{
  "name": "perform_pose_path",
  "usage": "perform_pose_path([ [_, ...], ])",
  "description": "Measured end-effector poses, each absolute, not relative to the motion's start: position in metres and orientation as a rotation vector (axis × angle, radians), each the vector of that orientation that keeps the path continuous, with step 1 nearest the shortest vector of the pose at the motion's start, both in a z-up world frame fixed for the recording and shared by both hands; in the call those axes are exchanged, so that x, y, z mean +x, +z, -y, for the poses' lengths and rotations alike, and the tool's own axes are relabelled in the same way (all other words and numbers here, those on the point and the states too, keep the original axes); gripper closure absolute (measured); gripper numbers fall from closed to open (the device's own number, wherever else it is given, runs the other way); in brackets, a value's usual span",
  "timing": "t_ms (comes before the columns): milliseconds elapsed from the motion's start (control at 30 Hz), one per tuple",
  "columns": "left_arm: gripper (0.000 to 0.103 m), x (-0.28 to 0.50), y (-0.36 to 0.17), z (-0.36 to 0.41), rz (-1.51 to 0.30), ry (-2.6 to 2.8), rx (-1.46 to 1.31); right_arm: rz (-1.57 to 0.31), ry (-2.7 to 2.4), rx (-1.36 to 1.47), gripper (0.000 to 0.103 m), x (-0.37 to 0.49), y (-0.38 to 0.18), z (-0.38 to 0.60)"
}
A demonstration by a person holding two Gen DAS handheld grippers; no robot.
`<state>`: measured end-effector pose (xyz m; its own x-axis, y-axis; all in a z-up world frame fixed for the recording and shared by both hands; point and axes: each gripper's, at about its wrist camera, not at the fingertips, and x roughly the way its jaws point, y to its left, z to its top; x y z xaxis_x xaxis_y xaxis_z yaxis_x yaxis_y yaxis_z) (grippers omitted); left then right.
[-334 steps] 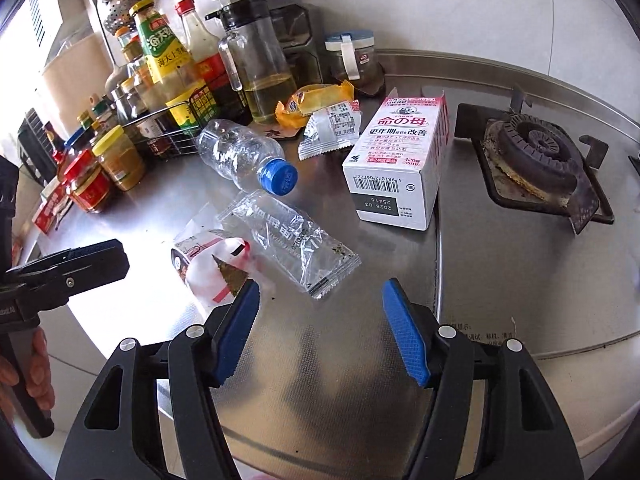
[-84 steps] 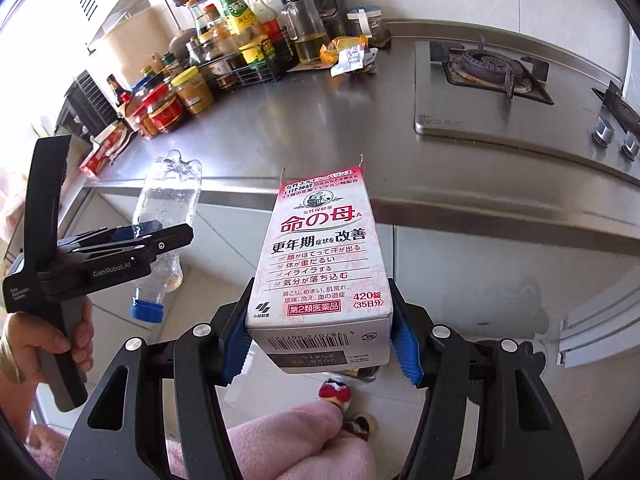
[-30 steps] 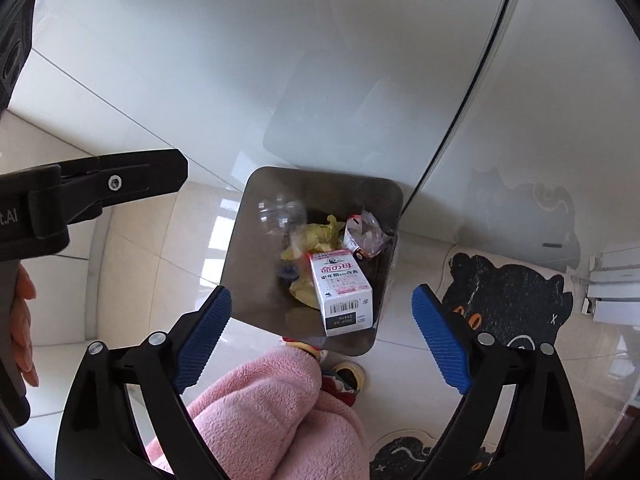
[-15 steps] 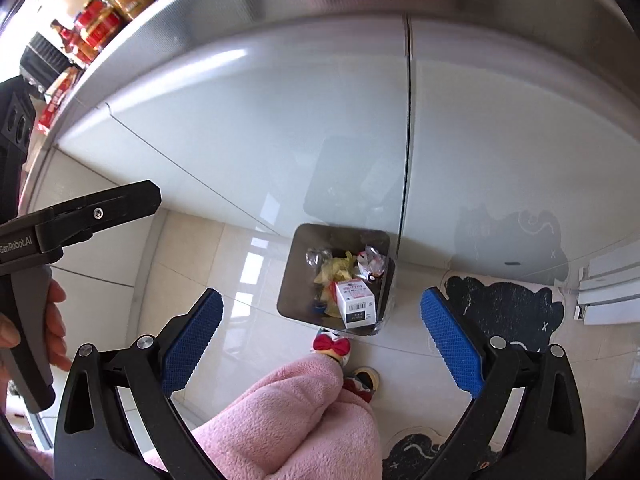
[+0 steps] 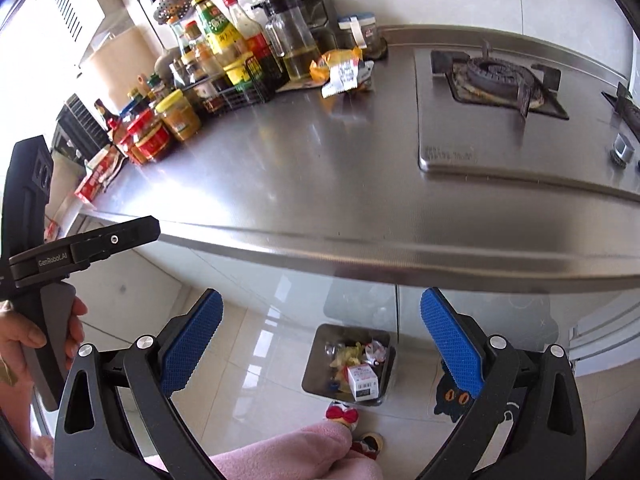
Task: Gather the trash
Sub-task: 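Raise both grippers back to the counter toward the snack wrappers, then grasp the yellow snack wrapper with the left gripper while the right gripper grasps the white-red packet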
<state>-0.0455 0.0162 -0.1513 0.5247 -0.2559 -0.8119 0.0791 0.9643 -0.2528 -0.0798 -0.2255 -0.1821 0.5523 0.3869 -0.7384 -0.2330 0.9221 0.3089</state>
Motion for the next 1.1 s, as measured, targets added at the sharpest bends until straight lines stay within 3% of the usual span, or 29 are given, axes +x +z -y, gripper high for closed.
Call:
perform_pose_path([
  [533,0.008,0.09,-0.114,-0.006,-0.93,-0.27,-0.175,-0.846,0.285,0.125,0.005,0.036,-0.156,0.223],
  [733,0.011,0.15,-0.121,0.007,-0.947,-0.296,-0.159,-0.825,0.295,0.1,0.02,0.079,-0.156,0.214],
  [1100,0.04,0.235,-0.136,0.029,-0.946,-0.362,-0.154,-0.817,0.342,0.167,0.05,0.151,-0.177,0.207],
])
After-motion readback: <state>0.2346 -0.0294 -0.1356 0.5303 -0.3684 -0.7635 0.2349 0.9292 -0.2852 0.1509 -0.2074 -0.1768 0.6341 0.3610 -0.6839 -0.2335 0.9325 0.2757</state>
